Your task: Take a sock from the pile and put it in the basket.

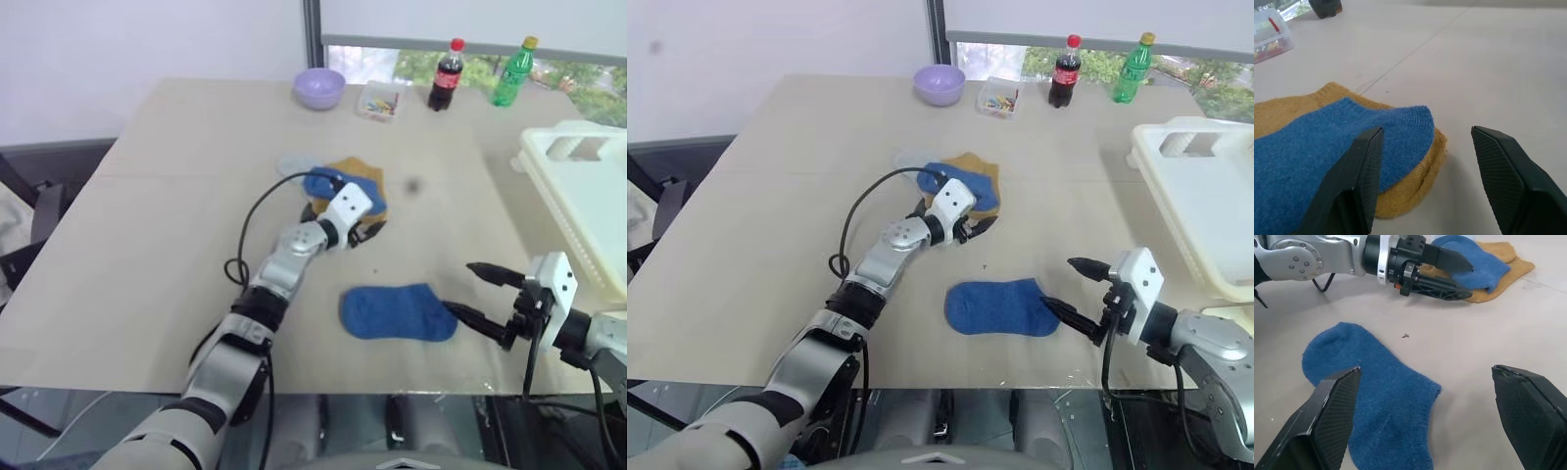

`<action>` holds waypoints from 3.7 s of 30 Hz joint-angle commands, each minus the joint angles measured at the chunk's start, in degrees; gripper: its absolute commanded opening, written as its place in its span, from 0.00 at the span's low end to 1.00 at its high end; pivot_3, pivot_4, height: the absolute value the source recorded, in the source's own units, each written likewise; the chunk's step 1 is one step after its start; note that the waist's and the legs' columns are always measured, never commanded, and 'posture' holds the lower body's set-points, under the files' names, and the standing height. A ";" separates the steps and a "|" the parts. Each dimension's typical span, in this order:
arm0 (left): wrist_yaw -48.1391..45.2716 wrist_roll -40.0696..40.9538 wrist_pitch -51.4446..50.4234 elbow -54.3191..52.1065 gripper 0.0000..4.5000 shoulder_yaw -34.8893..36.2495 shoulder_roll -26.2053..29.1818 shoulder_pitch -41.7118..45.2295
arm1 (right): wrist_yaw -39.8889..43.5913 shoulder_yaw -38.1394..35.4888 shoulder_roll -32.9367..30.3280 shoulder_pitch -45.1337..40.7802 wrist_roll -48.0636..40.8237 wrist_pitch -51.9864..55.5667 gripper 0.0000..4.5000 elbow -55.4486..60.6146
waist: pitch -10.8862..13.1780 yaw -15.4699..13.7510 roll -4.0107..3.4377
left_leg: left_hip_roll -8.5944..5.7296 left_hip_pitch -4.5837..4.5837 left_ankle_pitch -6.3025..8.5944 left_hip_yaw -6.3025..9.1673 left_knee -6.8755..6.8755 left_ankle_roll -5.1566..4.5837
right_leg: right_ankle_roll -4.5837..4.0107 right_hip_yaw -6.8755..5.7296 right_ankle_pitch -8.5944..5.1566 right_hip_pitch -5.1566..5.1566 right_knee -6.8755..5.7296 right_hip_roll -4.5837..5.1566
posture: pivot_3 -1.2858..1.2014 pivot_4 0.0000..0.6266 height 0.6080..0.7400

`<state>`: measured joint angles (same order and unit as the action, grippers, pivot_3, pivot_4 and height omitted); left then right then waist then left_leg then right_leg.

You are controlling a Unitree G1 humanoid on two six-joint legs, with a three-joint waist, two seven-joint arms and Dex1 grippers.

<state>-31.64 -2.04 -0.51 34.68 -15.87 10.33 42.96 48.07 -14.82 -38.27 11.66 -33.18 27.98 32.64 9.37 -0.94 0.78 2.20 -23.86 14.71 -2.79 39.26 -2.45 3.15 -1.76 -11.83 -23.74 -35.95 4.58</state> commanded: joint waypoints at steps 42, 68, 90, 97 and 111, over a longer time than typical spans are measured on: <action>-2.94 -0.30 -3.08 -9.19 0.01 1.21 -4.27 0.25 | -3.13 -2.04 0.07 -0.82 5.64 -9.66 1.00 -2.63 | 0.01 0.03 0.01 | 0.00 -0.03 0.00 -0.02 0.00 0.00 | 0.18 -0.02 0.11 0.00 0.00 0.01 | 0.52 0.24 0.92; -4.17 15.46 -36.00 -34.36 0.60 -0.99 -15.77 -10.66 | -4.83 -6.49 -4.56 1.92 5.54 -1.62 1.00 -6.65 | -0.02 0.05 -0.04 | 0.00 0.03 0.00 0.09 0.08 -0.01 | 0.07 0.08 -0.05 0.01 -0.02 -0.02 | 0.52 0.24 0.92; -6.24 17.96 -32.12 -16.96 0.60 9.33 -5.37 0.52 | -21.08 -6.76 6.16 -6.77 -17.76 33.39 1.00 -3.66 | -0.02 0.06 0.02 | 0.00 0.00 0.00 0.14 0.05 -0.01 | -0.03 0.05 0.00 0.00 -0.03 -0.03 | 0.52 0.24 0.92; -6.71 16.01 -30.13 -13.89 0.60 8.11 -4.34 -0.24 | -30.64 -8.33 13.23 -10.38 -26.35 39.67 1.00 -5.94 | -0.03 0.08 0.03 | -0.01 -0.04 0.00 0.13 0.04 -0.02 | -0.01 0.06 0.03 -0.01 -0.01 0.00 | 0.52 0.24 0.92; -5.56 13.33 -31.98 -10.45 0.61 7.17 -4.04 -0.48 | -36.10 -6.68 14.73 -13.11 -24.34 37.93 0.01 -9.22 | -0.04 0.11 0.00 | 0.01 -0.02 0.00 0.10 0.02 -0.02 | 0.18 0.06 0.12 -0.01 -0.04 -0.02 | 0.52 0.24 0.92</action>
<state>-37.78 11.29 -32.06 24.15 -9.24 6.59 41.81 11.85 -21.25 -22.74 -1.55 -57.46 66.95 22.49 9.33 -0.83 0.77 2.21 -23.88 14.72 -2.69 39.27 -2.47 3.33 -1.69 -11.70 -23.75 -35.99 4.57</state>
